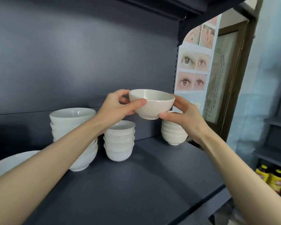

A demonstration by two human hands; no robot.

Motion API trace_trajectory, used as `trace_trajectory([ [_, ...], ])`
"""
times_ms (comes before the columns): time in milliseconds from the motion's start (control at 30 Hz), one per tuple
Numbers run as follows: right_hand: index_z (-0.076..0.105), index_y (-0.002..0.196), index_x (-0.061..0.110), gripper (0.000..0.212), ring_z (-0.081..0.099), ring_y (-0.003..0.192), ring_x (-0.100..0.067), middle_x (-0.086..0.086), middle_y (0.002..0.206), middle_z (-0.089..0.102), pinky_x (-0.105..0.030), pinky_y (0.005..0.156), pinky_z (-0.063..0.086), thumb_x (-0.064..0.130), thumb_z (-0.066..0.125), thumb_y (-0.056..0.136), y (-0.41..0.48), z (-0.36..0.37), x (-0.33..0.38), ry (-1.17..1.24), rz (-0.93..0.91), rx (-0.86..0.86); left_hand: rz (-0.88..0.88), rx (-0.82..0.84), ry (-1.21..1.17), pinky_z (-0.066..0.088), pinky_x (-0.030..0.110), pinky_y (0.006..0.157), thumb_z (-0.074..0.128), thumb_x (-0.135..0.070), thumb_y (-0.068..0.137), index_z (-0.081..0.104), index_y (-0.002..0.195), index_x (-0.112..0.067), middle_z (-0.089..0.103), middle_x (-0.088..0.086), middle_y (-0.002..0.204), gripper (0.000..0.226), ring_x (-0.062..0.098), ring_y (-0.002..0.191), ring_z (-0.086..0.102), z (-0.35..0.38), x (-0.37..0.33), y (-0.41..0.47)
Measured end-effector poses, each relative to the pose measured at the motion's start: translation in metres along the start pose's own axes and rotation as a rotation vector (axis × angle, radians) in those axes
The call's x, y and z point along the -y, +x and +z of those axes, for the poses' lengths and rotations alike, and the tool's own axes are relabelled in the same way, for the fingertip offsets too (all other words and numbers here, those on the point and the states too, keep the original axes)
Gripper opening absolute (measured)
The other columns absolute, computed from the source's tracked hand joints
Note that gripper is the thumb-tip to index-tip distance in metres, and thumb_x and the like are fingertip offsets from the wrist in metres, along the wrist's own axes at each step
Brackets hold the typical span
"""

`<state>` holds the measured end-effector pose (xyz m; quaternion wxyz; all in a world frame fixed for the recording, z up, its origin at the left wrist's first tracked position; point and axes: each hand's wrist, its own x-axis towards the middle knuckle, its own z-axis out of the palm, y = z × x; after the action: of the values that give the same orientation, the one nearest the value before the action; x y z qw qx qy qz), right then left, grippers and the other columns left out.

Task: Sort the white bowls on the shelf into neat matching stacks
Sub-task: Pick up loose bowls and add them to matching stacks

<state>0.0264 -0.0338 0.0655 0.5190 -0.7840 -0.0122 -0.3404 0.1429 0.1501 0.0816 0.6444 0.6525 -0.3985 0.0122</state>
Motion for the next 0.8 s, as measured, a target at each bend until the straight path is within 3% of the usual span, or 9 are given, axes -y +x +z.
trace_trajectory([
  [100,0.055,0.132,0.024,0.067,0.058,0.118,-0.008,0.013,0.127,0.061,-0.027,0.098,0.048,0.014,0.083,0.071,0.021,-0.037,-0.03,-0.034,0.019,0.002,-0.004,0.011,-0.008,0.058,0.033,0.084,0.075,-0.024,0.079,0.064,0.104,-0.019,0.068,-0.002,0.09,0.028,0.012,0.092,0.069,0.039,0.014,0.028],
  [167,0.055,0.132,0.025,0.069,0.059,0.116,-0.008,0.011,0.127,0.061,-0.032,0.1,0.047,0.017,0.083,0.07,0.036,-0.061,-0.049,-0.058,0.025,0.007,-0.011,0.003,-0.007,0.058,0.034,0.084,0.075,-0.023,0.079,0.063,0.106,-0.016,0.068,0.001,0.093,0.031,0.013,0.093,0.068,0.065,0.023,0.045],
  [367,0.054,0.132,0.027,0.07,0.069,0.096,-0.011,0.004,0.12,0.063,-0.024,0.085,0.049,0.017,0.083,0.069,0.082,-0.124,-0.093,-0.056,0.031,0.061,-0.055,-0.067,0.008,0.058,0.034,0.085,0.078,-0.027,0.075,0.063,0.112,-0.013,0.067,0.008,0.099,0.043,0.017,0.096,0.069,0.13,0.045,0.089],
  [533,0.057,0.129,0.027,0.067,0.065,0.103,-0.011,0.003,0.117,0.066,-0.026,0.085,0.053,0.018,0.084,0.068,0.112,-0.152,-0.133,-0.048,0.027,0.122,-0.065,-0.134,0.107,0.058,0.032,0.084,0.079,-0.03,0.074,0.064,0.112,-0.019,0.068,0.005,0.096,0.043,0.014,0.093,0.068,0.163,0.06,0.11],
  [667,0.054,0.132,0.026,0.072,0.058,0.11,-0.009,0.006,0.119,0.064,-0.02,0.084,0.047,0.024,0.085,0.067,0.129,-0.164,-0.163,-0.065,0.04,0.15,-0.07,-0.158,0.219,0.05,0.008,0.072,0.078,-0.032,0.075,0.063,0.107,-0.026,0.069,-0.002,0.092,0.036,-0.003,0.079,0.065,0.181,0.073,0.121],
  [800,0.053,0.133,0.03,0.077,0.054,0.117,-0.012,0.008,0.123,0.061,-0.032,0.096,0.045,0.029,0.086,0.064,0.14,-0.164,-0.184,-0.049,0.06,0.189,-0.086,-0.158,0.23,0.048,0.005,0.066,0.078,-0.029,0.075,0.062,0.098,-0.031,0.069,-0.005,0.092,0.028,-0.009,0.073,0.063,0.188,0.084,0.126],
])
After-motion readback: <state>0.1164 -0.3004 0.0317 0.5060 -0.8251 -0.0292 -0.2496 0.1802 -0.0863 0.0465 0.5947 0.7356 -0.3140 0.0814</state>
